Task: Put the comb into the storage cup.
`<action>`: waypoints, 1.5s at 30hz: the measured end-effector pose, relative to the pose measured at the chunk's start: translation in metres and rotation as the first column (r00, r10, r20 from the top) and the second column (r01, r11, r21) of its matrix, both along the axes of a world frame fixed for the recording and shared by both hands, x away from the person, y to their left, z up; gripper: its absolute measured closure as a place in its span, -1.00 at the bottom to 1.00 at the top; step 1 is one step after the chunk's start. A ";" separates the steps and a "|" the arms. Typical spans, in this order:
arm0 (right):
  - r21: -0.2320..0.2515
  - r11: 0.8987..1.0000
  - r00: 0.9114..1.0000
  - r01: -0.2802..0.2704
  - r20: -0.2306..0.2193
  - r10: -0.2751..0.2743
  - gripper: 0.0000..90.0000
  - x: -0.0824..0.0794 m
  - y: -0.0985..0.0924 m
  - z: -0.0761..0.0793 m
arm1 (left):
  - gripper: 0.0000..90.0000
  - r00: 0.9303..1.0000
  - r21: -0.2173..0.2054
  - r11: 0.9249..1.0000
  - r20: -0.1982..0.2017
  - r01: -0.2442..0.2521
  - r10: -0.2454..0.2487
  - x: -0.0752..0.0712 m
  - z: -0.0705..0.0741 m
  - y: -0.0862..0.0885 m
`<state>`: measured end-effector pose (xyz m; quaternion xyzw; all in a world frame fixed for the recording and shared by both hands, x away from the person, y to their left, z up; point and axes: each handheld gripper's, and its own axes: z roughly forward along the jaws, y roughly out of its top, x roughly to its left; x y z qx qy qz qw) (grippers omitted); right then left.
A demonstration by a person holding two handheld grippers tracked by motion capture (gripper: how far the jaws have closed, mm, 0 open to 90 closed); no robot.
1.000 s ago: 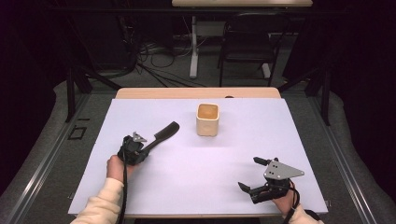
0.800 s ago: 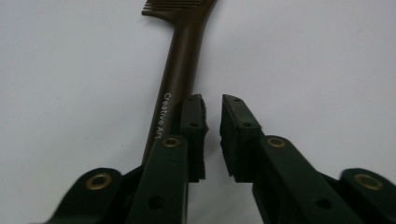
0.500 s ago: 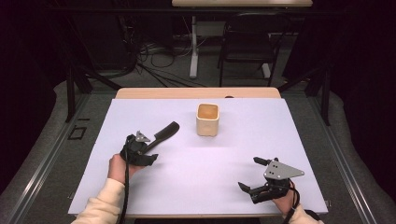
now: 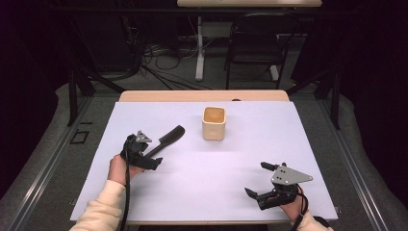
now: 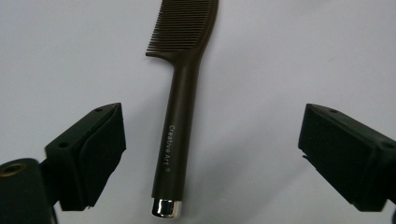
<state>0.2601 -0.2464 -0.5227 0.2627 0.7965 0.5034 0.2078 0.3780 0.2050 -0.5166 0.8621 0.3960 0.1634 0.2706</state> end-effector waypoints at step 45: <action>-0.003 1.000 1.000 0.000 -0.006 0.000 -1.00 0.001 0.000 -0.001 | 0.43 0.959 0.239 0.960 -0.272 0.148 -0.080 0.078 -0.011 -0.036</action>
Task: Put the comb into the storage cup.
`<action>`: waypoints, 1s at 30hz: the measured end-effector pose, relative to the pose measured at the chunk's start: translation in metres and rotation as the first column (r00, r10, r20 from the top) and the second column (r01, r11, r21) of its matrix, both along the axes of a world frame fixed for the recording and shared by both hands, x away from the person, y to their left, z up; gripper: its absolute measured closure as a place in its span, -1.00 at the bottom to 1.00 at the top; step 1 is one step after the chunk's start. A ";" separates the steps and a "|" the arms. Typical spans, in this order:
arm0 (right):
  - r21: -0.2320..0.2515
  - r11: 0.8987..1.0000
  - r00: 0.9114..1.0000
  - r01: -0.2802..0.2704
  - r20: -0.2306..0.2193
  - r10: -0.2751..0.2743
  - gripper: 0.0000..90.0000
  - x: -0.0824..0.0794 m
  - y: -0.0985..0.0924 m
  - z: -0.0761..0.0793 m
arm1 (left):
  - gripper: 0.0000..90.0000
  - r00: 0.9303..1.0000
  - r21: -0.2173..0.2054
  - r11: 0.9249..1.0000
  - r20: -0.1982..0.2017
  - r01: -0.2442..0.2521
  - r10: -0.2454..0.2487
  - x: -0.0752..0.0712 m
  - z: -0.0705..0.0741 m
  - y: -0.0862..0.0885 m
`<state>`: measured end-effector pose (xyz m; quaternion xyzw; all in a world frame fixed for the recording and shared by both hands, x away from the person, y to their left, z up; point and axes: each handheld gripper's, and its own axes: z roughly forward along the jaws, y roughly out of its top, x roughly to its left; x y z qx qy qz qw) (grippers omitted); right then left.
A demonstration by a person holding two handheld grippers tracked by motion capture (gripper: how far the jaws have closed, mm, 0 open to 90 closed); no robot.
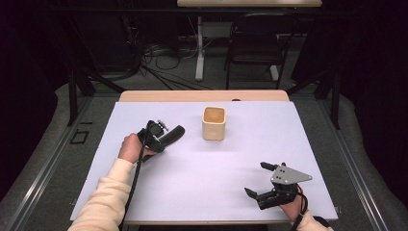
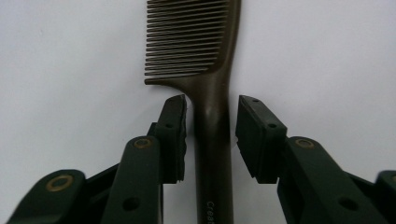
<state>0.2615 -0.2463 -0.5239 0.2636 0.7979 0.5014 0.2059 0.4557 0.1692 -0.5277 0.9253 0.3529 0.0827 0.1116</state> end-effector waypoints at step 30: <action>0.002 1.000 1.000 -0.001 -0.006 0.001 -1.00 0.000 0.000 0.000 | 0.60 0.999 -0.137 0.989 0.006 -0.051 0.052 -0.008 0.010 0.015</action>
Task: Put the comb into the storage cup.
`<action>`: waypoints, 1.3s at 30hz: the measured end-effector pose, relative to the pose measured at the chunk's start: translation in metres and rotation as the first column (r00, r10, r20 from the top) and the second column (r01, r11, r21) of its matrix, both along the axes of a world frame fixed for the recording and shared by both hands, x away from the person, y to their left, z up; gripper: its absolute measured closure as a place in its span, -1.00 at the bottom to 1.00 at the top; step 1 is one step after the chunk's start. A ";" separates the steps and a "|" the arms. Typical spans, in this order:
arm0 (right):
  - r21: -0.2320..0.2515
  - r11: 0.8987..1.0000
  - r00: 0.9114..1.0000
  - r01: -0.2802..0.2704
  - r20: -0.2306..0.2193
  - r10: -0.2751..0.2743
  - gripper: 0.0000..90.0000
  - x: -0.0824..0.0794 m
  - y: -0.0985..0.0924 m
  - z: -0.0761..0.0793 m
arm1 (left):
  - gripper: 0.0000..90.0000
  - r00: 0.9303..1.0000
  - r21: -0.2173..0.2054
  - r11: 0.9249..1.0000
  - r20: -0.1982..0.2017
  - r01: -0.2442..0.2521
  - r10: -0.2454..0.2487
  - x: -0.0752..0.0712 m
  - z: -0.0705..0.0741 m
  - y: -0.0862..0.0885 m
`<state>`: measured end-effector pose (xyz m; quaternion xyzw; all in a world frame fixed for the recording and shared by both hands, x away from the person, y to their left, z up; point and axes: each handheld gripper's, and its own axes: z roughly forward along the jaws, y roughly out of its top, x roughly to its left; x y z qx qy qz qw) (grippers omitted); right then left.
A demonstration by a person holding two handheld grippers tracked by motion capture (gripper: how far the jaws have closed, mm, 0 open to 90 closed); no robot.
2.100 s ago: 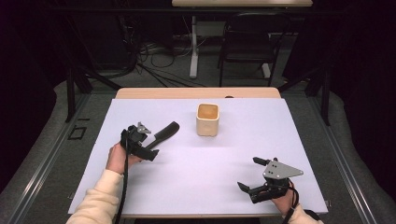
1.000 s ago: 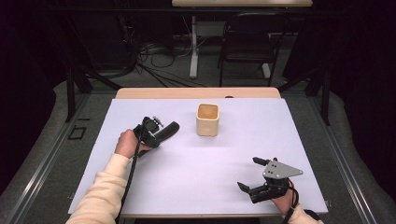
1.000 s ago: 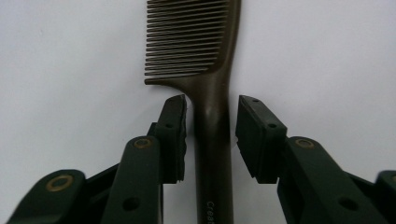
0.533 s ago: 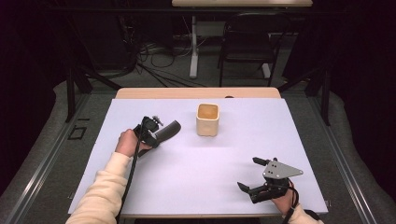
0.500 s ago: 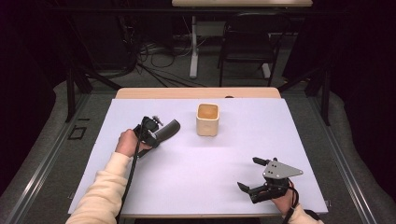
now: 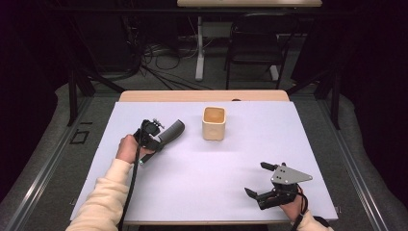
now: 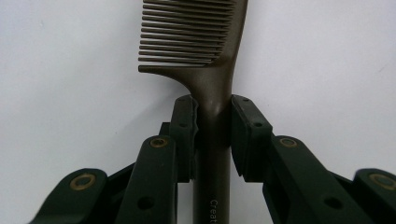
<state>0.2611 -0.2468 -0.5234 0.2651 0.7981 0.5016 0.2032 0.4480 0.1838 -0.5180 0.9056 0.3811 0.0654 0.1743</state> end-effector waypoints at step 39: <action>-0.012 1.000 1.000 -0.004 0.000 0.004 -1.00 0.000 0.002 0.000 | 0.60 0.986 -0.228 0.973 0.154 -0.034 0.070 -0.029 0.016 0.019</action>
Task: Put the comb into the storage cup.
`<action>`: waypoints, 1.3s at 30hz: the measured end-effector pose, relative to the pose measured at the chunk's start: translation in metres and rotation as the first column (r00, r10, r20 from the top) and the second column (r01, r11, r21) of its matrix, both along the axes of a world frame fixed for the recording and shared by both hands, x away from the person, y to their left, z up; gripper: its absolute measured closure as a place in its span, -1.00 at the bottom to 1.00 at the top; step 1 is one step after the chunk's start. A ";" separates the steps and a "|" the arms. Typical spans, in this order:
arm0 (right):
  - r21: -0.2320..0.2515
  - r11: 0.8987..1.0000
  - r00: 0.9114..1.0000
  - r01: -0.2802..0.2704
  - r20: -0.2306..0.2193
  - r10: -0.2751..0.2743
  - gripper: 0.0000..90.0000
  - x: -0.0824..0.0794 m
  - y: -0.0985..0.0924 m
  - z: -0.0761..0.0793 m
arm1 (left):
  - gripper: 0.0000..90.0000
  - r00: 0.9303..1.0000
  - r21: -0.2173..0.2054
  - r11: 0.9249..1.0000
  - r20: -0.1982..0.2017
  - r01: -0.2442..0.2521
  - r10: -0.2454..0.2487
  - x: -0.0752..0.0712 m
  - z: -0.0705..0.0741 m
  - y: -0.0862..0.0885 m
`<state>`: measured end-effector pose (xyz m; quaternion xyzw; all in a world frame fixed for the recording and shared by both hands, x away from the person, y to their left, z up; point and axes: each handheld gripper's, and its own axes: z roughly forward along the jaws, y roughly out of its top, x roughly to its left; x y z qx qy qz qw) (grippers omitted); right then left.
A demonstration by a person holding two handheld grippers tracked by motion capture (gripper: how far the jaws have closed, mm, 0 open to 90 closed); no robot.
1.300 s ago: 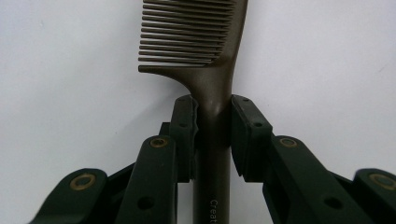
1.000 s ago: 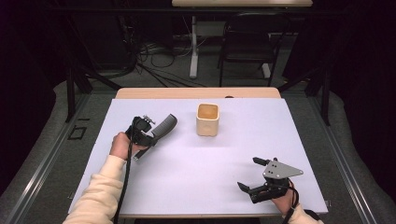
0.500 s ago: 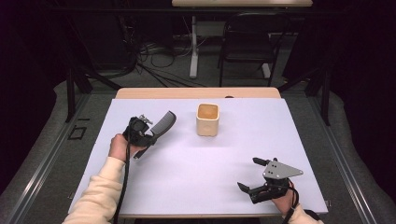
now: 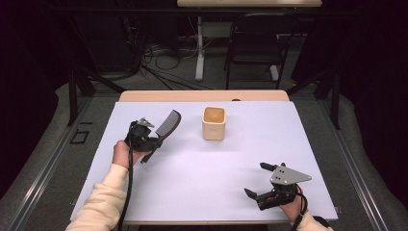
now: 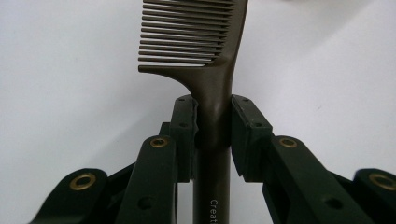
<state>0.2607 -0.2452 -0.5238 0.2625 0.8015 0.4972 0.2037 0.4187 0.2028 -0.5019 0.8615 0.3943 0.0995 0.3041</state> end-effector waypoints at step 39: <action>0.000 1.000 1.000 -0.003 -0.006 0.003 -1.00 0.002 0.001 -0.001 | 0.60 0.992 -0.133 0.991 0.123 -0.014 0.030 -0.010 0.003 -0.007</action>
